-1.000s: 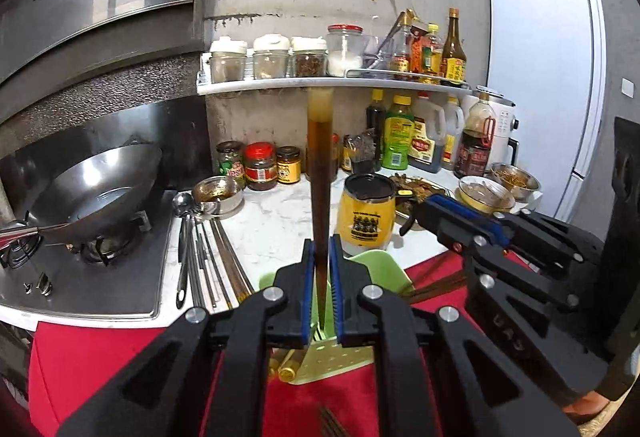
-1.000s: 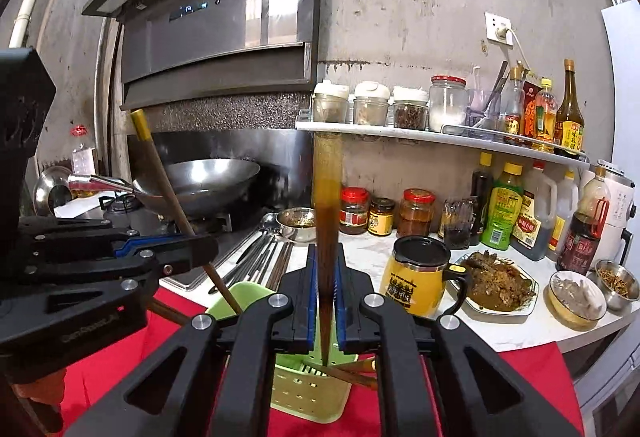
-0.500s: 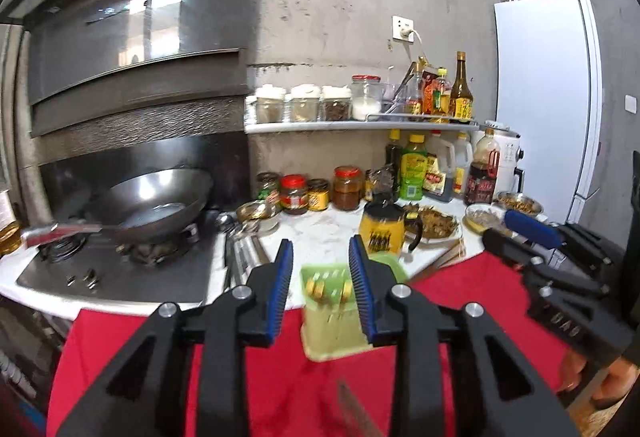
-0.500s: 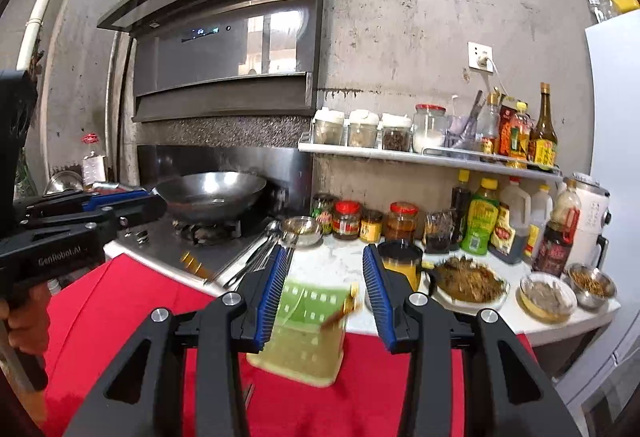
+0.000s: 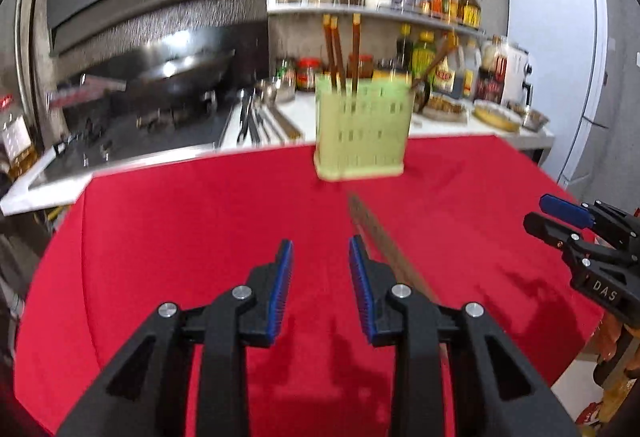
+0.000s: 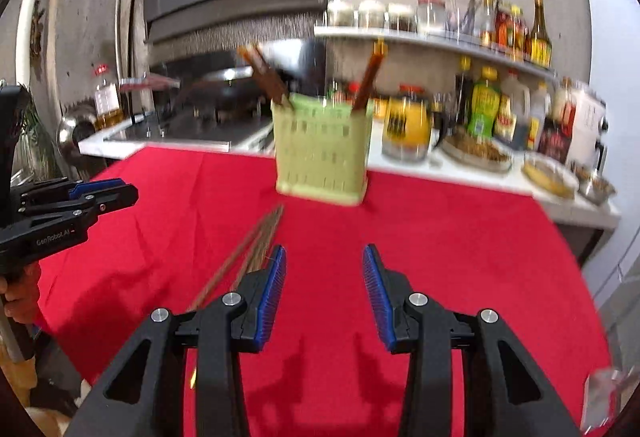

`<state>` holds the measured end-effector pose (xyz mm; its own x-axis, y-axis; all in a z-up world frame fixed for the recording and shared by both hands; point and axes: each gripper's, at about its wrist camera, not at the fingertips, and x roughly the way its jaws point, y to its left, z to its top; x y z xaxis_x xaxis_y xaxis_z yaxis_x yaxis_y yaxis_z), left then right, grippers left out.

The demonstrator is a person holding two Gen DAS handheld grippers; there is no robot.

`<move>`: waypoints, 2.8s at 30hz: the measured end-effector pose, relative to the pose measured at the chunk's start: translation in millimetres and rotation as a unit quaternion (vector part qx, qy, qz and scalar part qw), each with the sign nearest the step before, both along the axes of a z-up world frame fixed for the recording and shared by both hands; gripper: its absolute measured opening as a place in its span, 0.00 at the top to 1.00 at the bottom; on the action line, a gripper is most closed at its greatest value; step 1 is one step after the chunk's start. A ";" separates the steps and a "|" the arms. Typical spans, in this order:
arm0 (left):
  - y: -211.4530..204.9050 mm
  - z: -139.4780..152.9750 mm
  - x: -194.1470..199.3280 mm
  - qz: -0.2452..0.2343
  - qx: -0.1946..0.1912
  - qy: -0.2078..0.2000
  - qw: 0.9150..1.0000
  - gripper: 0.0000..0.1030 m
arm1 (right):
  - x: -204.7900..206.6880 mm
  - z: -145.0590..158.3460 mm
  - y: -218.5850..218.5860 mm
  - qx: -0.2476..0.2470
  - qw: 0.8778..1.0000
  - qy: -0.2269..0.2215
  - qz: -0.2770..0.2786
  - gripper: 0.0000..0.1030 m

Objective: Organize utensils
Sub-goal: 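Move both open tools back over the remaining chopsticks on the cloth, then close the left tool on a chopstick while the right tool grasps another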

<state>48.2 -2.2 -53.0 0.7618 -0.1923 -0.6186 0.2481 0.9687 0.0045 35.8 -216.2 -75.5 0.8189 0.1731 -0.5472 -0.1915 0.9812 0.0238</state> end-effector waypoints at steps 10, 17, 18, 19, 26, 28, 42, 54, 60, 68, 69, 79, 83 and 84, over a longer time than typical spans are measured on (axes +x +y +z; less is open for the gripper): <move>15.4 -41.9 -19.0 0.017 -0.002 0.032 0.999 0.72 | -11.5 -45.2 28.6 0.011 0.998 0.061 0.013 0.64; 22.4 -48.8 -19.5 0.021 -0.013 0.042 0.999 0.72 | -0.6 -52.7 51.8 0.008 0.996 0.080 0.049 0.91; 23.3 -49.4 -19.0 0.022 -0.015 0.044 0.999 0.72 | 0.9 -52.7 53.1 0.010 0.995 0.081 0.051 0.91; 22.1 -49.6 -18.9 0.021 -0.016 0.045 0.999 0.72 | 2.7 -52.5 54.5 0.012 0.995 0.083 0.054 0.91; 19.3 -50.0 -16.3 0.017 -0.020 0.051 0.998 0.72 | 12.8 -56.5 61.7 0.008 0.994 0.096 0.057 0.91; 17.4 -49.9 -16.1 0.015 -0.021 0.053 0.998 0.72 | 14.1 -57.0 58.8 0.004 0.994 0.095 0.049 0.91; -7.7 -49.3 -16.9 -0.015 -0.022 0.070 0.997 0.72 | 13.8 -55.4 44.3 0.043 0.993 0.091 0.058 0.88; 5.3 -49.7 -12.9 0.011 -0.019 0.067 0.997 0.72 | 22.4 -61.4 63.2 0.005 0.992 0.109 0.058 0.89; 2.9 -49.6 -12.0 0.006 -0.022 0.074 0.997 0.72 | 14.8 -61.2 47.0 -0.008 0.994 0.105 0.035 0.93; -24.5 -56.7 -9.9 -0.039 -0.025 0.099 0.994 0.72 | 2.5 -62.0 -3.7 0.001 0.993 0.115 -0.016 0.93; -29.7 -57.7 -9.3 -0.047 -0.025 0.104 0.993 0.72 | 1.6 -62.2 -6.8 0.003 0.993 0.114 -0.019 0.93; -55.3 -70.2 -10.5 -0.060 0.051 0.119 0.990 0.91 | -4.3 -63.9 -1.8 0.016 0.995 0.102 0.010 0.93; -40.5 -68.4 -9.4 -0.039 0.061 0.125 0.990 0.92 | -8.5 -64.1 -0.9 0.016 0.994 0.102 0.021 0.91; -36.2 -68.2 -10.1 -0.037 0.058 0.126 0.990 0.92 | -11.3 -64.1 -2.4 0.020 0.994 0.102 0.023 0.91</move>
<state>38.2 -38.4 -121.1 0.5663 -0.1580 -0.8089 0.3257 0.9445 0.0435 24.5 -218.6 -139.6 0.6815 0.2327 -0.6938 -0.2239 0.9689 0.1051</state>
